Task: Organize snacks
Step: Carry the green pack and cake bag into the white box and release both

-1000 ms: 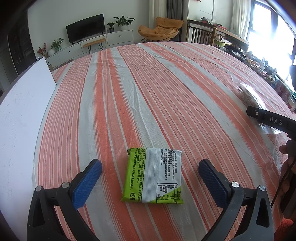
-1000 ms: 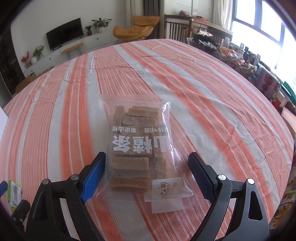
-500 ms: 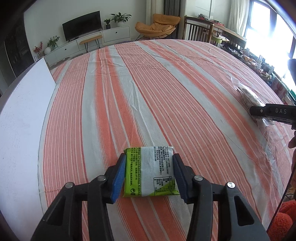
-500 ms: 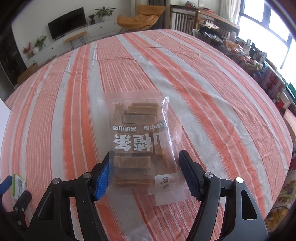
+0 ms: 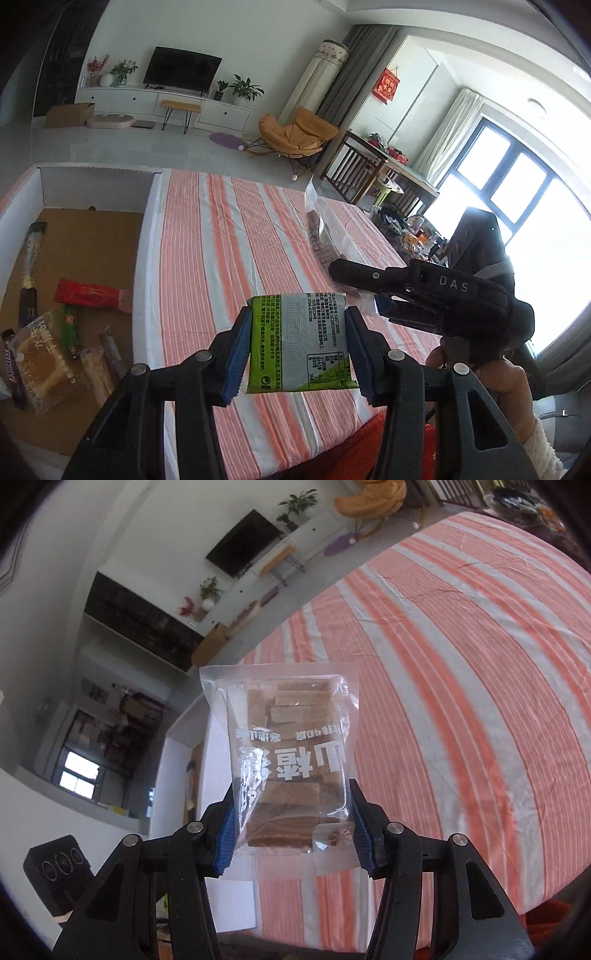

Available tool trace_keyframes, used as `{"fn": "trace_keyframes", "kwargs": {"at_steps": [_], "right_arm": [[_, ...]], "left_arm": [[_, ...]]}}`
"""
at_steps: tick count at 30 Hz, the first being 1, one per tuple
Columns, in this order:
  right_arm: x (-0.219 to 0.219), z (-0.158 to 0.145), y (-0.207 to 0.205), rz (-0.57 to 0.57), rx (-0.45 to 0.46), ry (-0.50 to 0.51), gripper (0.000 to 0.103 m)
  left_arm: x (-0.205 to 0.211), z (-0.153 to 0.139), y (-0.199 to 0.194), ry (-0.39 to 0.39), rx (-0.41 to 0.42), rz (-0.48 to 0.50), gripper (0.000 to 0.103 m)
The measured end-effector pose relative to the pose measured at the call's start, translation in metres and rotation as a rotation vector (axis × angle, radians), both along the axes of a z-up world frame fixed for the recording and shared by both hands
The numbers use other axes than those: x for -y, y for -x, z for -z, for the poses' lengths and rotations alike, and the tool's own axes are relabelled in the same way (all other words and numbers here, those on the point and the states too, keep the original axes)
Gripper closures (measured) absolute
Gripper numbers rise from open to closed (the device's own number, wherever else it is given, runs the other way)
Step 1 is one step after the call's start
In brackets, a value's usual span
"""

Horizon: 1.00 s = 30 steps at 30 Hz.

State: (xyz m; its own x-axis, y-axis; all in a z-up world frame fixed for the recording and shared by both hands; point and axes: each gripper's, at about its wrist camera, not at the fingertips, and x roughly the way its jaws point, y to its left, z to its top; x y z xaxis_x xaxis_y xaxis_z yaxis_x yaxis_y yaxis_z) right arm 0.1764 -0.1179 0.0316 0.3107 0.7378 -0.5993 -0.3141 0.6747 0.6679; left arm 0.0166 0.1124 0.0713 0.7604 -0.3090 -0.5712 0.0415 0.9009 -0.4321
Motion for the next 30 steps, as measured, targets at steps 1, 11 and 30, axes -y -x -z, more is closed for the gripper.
{"fn": "trace_keyframes", "kwargs": {"at_steps": [1,11,30], "right_arm": [[-0.027,-0.011,0.009,-0.056,0.028,-0.001,0.048],[-0.218,0.009,0.084,-0.401,0.084,0.107,0.035],[-0.208,0.0,0.119,-0.337,0.357,0.431,0.025]], "left_arm": [[-0.018,-0.007,0.013,-0.025,0.005,-0.046,0.054],[-0.164,0.057,0.063,-0.353,-0.245,-0.505,0.025],[-0.156,0.065,0.074,-0.517,-0.289,-0.644,0.0]]}}
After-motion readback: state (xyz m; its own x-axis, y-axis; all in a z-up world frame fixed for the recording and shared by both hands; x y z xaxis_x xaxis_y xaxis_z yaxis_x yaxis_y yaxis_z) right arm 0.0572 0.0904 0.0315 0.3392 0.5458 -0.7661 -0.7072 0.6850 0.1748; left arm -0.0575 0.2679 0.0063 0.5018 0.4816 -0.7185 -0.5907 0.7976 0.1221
